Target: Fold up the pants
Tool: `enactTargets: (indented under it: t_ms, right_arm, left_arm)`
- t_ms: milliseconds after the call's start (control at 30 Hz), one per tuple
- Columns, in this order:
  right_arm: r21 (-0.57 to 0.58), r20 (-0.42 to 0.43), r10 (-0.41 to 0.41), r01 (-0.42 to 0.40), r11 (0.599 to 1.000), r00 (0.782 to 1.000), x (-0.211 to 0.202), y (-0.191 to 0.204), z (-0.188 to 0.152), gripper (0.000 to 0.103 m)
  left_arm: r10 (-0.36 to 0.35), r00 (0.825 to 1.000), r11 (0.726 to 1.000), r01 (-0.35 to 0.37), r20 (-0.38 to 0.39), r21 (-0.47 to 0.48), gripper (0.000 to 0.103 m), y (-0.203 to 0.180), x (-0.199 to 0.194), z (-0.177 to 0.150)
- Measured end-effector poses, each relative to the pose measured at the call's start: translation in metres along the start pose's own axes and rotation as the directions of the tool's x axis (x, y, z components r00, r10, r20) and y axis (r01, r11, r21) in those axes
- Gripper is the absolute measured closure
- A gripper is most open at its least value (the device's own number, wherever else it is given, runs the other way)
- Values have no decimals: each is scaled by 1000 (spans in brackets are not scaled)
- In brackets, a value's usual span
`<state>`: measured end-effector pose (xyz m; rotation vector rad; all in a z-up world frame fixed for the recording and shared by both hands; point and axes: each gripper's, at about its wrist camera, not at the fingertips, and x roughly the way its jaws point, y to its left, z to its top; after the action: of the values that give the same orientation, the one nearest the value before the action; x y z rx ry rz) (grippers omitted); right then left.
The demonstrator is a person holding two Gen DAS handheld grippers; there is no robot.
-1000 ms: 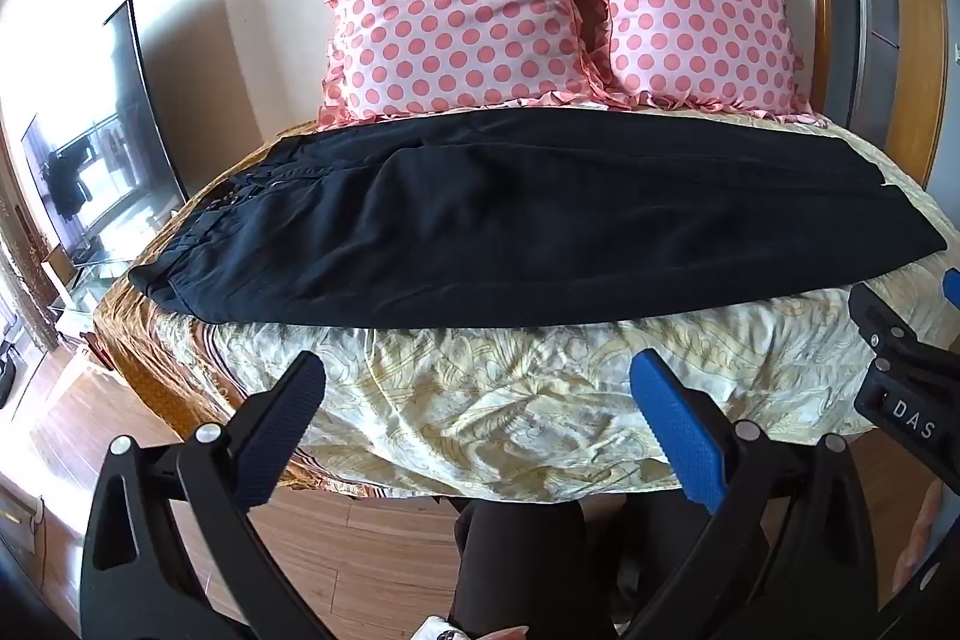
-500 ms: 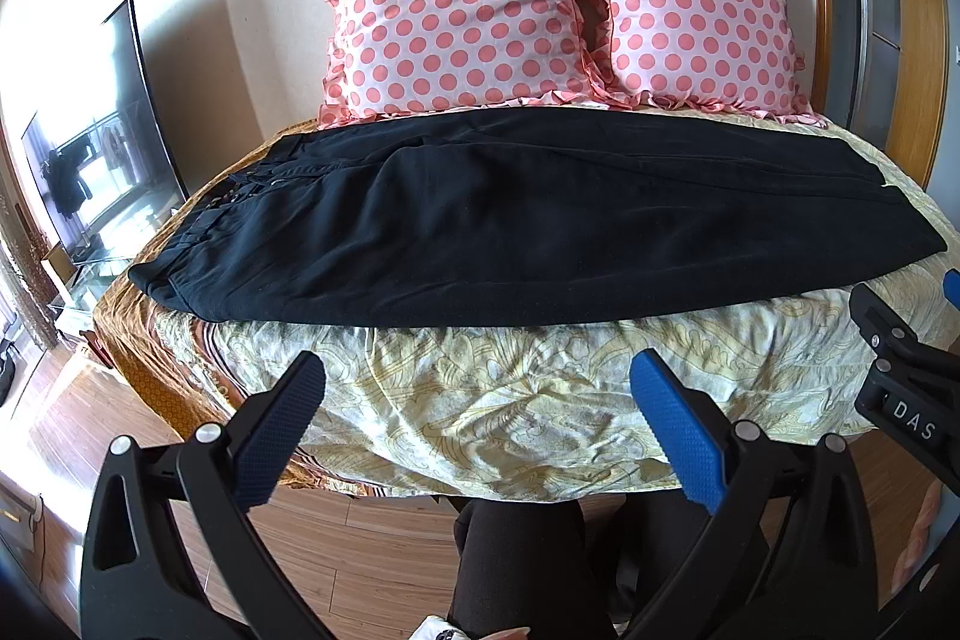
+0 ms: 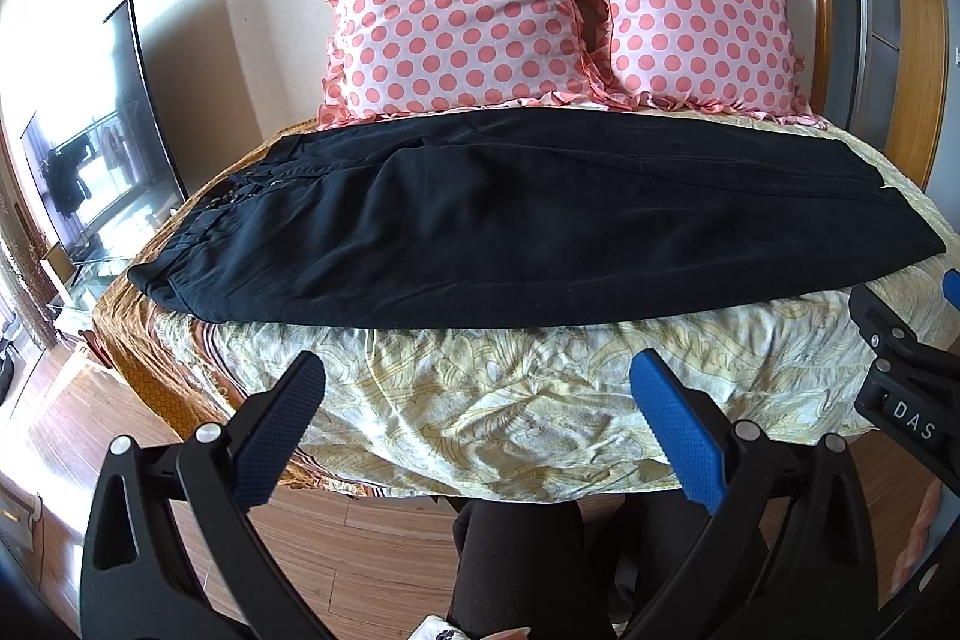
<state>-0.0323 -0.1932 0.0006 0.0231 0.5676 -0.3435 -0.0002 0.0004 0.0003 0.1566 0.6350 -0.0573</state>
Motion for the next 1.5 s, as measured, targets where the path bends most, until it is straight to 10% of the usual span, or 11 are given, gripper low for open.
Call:
enactTargets:
  t_ms: [1500]
  right_arm:
    - [1, 1, -1, 1, 1000, 1000, 0, -1, 1, 1]
  left_arm:
    - [0, 1000, 1000, 0, 0, -1, 2, -4, -4, 2]
